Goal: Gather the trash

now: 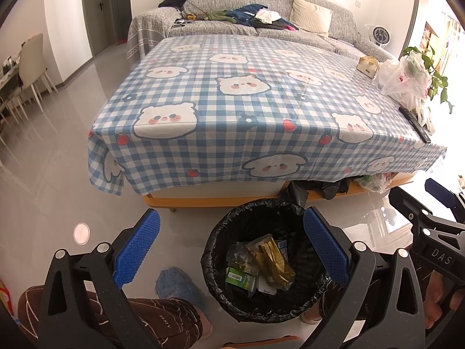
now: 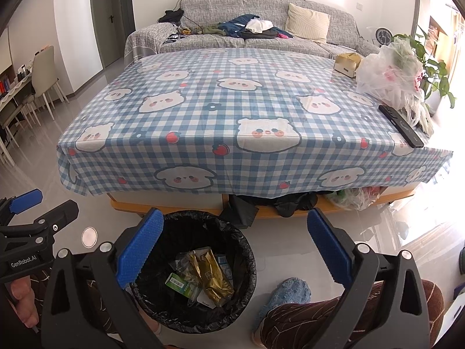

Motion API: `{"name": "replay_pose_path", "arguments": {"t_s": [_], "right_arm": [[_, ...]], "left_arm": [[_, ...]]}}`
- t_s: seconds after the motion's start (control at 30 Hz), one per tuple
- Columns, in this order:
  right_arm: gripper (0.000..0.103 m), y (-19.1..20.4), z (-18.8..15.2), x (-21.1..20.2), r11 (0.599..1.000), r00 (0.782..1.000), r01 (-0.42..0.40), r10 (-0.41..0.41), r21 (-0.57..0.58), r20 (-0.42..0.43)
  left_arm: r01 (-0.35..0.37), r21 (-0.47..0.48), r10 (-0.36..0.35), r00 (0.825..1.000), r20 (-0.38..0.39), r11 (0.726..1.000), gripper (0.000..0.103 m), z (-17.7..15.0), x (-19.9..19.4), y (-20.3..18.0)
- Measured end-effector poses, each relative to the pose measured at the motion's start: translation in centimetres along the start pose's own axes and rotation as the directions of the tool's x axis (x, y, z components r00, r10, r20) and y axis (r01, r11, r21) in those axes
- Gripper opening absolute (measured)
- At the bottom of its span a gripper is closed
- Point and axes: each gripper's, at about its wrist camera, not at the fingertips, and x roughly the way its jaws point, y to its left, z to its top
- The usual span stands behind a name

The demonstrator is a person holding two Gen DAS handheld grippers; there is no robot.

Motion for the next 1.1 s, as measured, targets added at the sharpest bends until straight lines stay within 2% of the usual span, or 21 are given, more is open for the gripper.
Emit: {"name": "replay_pose_path", "arguments": {"t_s": [1.1], "right_arm": [[0.095, -0.04, 0.07, 0.10, 1.000, 1.000, -0.001, 0.001, 0.000, 0.000]], "left_arm": [[-0.002, -0.005, 0.002, 1.000, 0.007, 1.000, 0.097, 0.28, -0.29, -0.04]]}}
